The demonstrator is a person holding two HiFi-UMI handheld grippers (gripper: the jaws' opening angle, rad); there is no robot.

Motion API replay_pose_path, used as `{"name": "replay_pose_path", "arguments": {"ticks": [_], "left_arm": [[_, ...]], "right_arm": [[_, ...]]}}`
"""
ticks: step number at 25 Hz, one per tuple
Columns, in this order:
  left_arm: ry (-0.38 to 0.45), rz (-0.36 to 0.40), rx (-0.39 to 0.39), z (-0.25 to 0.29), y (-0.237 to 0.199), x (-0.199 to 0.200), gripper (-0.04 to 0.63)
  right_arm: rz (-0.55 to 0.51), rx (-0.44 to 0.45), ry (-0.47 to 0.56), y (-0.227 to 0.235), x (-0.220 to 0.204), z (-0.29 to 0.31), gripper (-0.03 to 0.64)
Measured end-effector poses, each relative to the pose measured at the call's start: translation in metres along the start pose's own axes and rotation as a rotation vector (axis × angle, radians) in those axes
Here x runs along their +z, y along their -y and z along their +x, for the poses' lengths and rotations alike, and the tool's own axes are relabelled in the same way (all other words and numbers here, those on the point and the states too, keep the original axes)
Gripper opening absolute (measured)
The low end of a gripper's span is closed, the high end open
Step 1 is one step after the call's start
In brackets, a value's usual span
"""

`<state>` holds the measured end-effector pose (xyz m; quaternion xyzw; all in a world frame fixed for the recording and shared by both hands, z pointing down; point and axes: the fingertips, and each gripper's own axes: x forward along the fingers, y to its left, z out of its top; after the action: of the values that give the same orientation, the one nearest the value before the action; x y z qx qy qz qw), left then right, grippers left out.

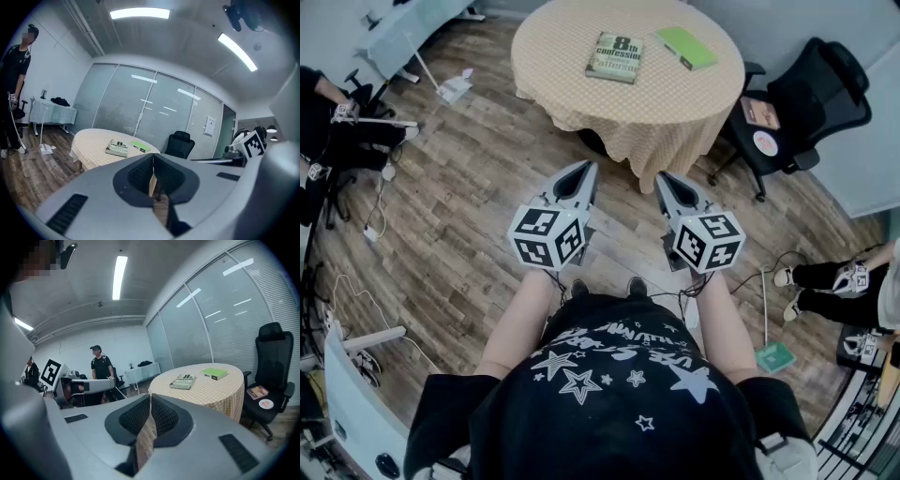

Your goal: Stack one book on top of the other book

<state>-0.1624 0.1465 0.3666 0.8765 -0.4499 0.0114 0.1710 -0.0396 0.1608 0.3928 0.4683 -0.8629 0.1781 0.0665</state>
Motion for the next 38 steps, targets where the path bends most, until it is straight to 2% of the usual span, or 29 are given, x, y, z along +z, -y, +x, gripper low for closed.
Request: {"name": "replay_pose_path", "arguments": {"ticks": [5, 10, 14, 20, 27, 34, 38], "left_arm": [[0.0, 0.026, -0.006, 0.008, 0.013, 0.002, 0.011], [0.001, 0.097, 0.014, 0.012, 0.02, 0.001, 0.011], [-0.022, 0.085, 0.01, 0.019, 0.031, -0.008, 0.011], [0.016, 0.094, -0.075, 0.036, 0.066, -0.008, 0.009], [-0.024, 0.137, -0.001, 0.075, 0.088, -0.018, 0.011], [-0.031, 0.097, 0.09, 0.102, 0.085, -0.023, 0.011], [-0.042, 0.081, 0.092, 0.117, 0.09, -0.027, 0.011]], "right_arm": [[0.01, 0.001, 0.003, 0.013, 0.002, -0.005, 0.032], [0.025, 0.011, -0.002, 0.019, -0.003, -0.006, 0.032], [0.045, -0.005, 0.013, 0.033, -0.004, -0.013, 0.032], [0.091, -0.06, 0.079, 0.08, 0.0, -0.036, 0.034], [0.107, -0.051, 0.092, 0.139, 0.003, -0.058, 0.034], [0.137, -0.065, 0.11, 0.206, 0.01, -0.074, 0.034], [0.195, -0.054, 0.146, 0.224, 0.013, -0.077, 0.034]]}}
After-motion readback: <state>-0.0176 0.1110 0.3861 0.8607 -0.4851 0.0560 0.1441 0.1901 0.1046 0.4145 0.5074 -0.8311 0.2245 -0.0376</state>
